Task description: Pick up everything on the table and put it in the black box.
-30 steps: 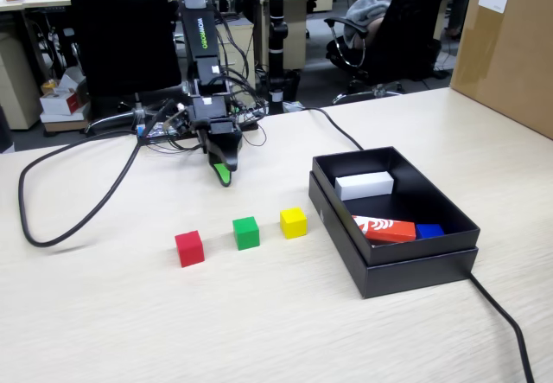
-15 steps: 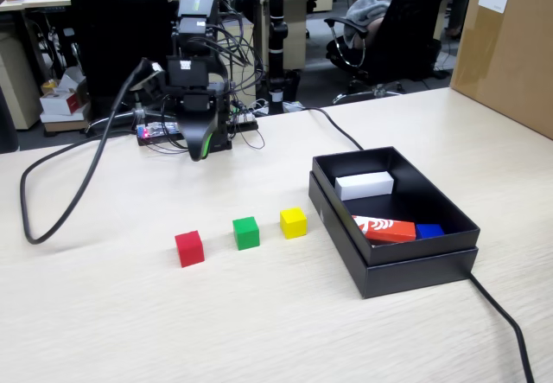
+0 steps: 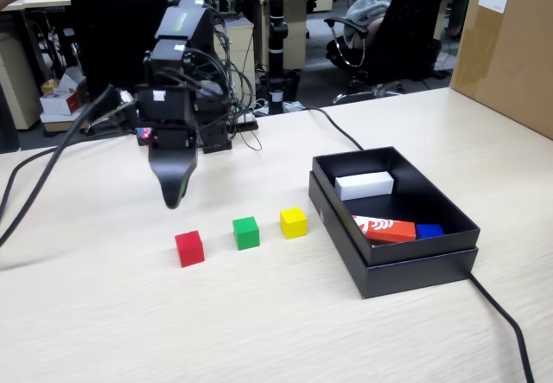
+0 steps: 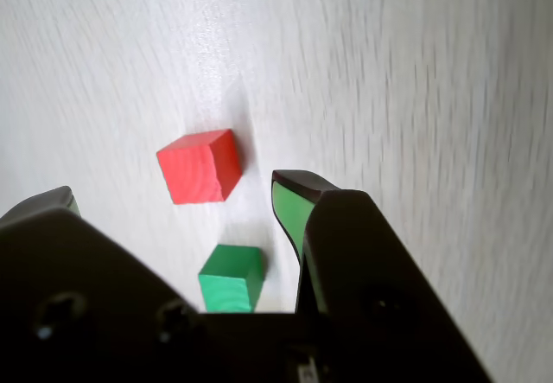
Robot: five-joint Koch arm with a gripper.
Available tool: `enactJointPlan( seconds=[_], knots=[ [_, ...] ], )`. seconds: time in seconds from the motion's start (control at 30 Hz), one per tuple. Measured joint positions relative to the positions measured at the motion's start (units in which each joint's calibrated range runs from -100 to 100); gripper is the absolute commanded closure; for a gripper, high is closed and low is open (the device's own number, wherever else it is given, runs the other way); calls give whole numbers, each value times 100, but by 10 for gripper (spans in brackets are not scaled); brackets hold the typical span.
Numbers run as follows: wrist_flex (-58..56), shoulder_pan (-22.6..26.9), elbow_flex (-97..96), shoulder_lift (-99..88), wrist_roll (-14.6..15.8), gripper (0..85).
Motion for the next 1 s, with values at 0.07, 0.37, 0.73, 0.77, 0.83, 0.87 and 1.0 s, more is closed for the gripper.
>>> enactJointPlan(
  seconds=[0.07, 0.37, 0.73, 0.77, 0.83, 0.87, 1.0],
  knots=[
    [0, 10, 219, 388, -34, 402],
    [0, 151, 475, 1217, -161, 376],
    [0, 269, 666, 2058, -186, 376],
    [8, 249, 840, 2239, -200, 376],
    [8, 239, 895, 2330, -200, 376],
    [8, 239, 895, 2382, -200, 376],
    [8, 220, 931, 2472, -200, 379]
  ],
)
